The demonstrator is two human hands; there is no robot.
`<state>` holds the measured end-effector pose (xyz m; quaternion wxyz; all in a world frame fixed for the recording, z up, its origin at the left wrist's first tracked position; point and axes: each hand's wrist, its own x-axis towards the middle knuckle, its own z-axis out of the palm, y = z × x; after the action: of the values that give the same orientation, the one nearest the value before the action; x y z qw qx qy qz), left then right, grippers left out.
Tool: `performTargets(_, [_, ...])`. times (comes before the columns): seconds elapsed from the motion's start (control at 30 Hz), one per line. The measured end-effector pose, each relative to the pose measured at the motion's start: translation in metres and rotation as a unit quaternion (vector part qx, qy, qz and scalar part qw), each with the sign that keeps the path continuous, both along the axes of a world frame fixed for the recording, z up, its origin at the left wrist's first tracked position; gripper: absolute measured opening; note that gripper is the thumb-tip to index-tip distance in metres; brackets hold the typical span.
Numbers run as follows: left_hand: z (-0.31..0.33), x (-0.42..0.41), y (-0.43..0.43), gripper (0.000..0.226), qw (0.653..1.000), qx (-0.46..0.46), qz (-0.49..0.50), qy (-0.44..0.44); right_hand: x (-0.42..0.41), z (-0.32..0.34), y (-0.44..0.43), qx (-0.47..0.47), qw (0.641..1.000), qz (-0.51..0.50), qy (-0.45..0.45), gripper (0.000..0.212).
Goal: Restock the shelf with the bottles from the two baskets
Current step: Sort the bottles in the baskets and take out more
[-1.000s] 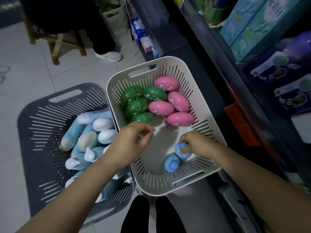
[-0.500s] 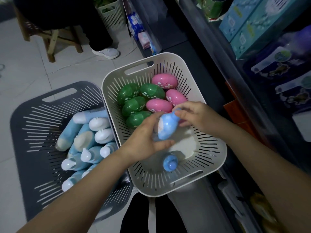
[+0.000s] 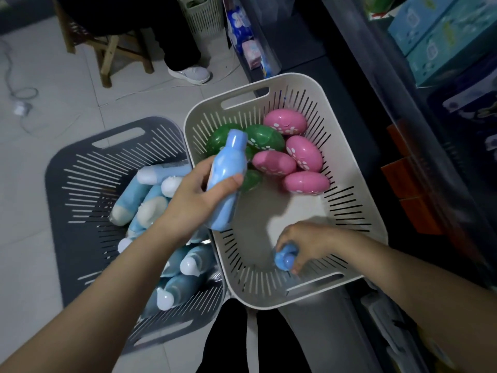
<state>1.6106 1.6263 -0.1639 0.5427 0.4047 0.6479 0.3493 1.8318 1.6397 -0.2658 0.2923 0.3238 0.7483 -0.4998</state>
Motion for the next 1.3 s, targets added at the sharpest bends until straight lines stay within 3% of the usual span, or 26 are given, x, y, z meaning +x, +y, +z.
performTargets(0.17, [-0.001, 0.002, -0.004, 0.051, 1.000, -0.003, 0.012, -0.013, -0.012, -0.004, 0.003, -0.014, 0.993, -0.108, 0.050, 0.033])
performTargets(0.37, [0.000, 0.001, -0.014, 0.043, 0.999, -0.016, 0.027, -0.031, -0.013, -0.004, 0.010, 0.016, 0.978, -0.196, 0.069, 0.027])
performTargets(0.53, [0.009, 0.000, -0.021, 0.045, 0.998, -0.035, 0.044, -0.037, -0.008, 0.030, 0.015, 0.028, 0.949, -0.278, 0.148, 0.023])
performTargets(0.8, [0.065, 0.008, -0.034, 0.059, 0.993, -0.023, 0.046, -0.110, 0.005, 0.140, 0.011, -0.038, 0.815, -0.521, 0.249, 0.013])
performTargets(1.0, [0.114, 0.011, -0.039, 0.065, 0.992, 0.025, -0.044, -0.115, 0.020, 0.218, -0.028, 0.017, 0.747, -0.606, 0.273, 0.017])
performTargets(1.07, [0.127, 0.009, -0.042, 0.052, 0.987, 0.031, -0.045, -0.151, 0.023, 0.243, -0.047, 0.043, 0.720, -0.634, 0.280, 0.017])
performTargets(1.17, [0.146, 0.001, -0.053, 0.050, 0.969, 0.009, -0.053, -0.240, 0.025, 0.274, -0.081, 0.103, 0.682, -0.668, 0.281, 0.016])
performTargets(1.3, [0.184, 0.008, -0.070, 0.042, 0.954, -0.010, -0.144, -0.264, 0.025, 0.306, -0.134, 0.159, 0.617, -0.714, 0.290, 0.017])
